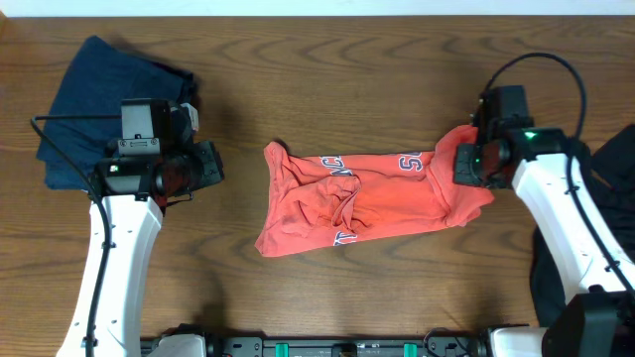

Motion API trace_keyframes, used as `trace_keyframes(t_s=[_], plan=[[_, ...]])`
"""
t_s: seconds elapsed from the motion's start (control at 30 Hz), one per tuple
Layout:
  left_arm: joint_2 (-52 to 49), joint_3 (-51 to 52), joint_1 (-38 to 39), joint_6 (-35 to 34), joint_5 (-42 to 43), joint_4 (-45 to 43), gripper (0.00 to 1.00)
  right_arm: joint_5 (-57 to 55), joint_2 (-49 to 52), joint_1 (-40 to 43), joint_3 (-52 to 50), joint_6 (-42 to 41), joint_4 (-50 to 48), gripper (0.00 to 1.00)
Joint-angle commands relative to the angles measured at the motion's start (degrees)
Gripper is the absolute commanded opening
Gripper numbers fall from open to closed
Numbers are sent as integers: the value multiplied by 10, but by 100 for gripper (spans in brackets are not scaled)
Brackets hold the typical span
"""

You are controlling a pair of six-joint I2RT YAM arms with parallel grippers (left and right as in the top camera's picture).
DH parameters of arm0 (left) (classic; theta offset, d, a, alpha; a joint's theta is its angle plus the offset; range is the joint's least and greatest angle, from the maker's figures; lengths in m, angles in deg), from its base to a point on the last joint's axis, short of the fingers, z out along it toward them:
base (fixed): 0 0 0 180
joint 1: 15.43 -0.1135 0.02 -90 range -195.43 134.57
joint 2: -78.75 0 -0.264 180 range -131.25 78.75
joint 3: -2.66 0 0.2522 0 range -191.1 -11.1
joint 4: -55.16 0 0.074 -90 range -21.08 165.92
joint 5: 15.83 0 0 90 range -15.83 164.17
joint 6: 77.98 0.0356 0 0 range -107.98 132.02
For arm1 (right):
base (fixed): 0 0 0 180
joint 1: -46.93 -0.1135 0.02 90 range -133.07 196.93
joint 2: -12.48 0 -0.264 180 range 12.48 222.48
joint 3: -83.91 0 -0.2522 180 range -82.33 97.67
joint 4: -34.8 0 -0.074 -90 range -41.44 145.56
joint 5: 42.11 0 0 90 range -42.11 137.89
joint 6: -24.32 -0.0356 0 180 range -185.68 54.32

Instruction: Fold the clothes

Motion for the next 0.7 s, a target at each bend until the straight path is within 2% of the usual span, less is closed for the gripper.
trace_keyframes(t_s=[0.0, 0.2, 0.4, 0.43, 0.5, 0.67], plan=[[1, -7, 1, 8, -3, 1, 22, -49, 1, -44, 4, -7, -3, 1], [1, -7, 1, 8, -3, 1, 22, -118, 12, -130, 3, -5, -7, 1], [1, -7, 1, 8, -3, 1, 22, -158, 72, -207, 3, -3, -32, 2], [1, -7, 1, 8, -3, 2, 22, -166, 83, -218, 3, 1, -38, 6], [1, -7, 1, 8, -3, 1, 22, -181, 104, -242, 3, 12, -52, 24], [1, -7, 1, 8, -3, 2, 22, -229, 101, -299, 6, 11, -64, 43]])
